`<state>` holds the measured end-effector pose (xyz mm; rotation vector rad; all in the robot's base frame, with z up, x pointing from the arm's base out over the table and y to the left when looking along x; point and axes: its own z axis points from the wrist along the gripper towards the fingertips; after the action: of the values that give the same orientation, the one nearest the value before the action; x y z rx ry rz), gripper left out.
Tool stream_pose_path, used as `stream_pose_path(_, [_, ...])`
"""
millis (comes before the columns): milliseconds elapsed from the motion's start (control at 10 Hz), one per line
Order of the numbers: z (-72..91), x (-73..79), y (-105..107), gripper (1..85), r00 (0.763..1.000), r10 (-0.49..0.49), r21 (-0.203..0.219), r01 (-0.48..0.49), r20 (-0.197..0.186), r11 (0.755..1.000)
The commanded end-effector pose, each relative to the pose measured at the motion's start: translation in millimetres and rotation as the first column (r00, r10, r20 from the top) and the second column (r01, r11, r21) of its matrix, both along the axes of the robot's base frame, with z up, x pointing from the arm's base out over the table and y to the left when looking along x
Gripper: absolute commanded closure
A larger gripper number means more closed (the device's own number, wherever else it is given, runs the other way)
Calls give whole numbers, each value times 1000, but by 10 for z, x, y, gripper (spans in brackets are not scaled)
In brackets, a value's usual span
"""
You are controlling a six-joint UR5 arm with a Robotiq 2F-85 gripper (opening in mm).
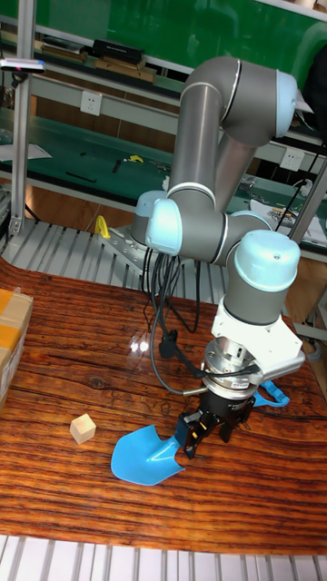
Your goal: Use a shovel to scoop up an object
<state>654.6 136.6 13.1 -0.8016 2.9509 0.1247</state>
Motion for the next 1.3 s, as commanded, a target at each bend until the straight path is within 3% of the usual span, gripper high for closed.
stream_pose_path(0, [28, 4, 31, 160, 1000, -23, 18, 23, -3, 1000])
stream_pose_path(200, [68, -74, -8, 160, 1000, -29, 16, 29, -3, 999])
stream_pose_path(500, [1, -167, -153, 163, 999, -29, 6, 29, 18, 1000])
stream_pose_path(1000, [11, -513, -403, 160, 1000, -28, 36, 27, 12, 999])
stream_pose_path(1200, [40, -554, -457, 150, 1000, -25, 33, 25, 6, 999])
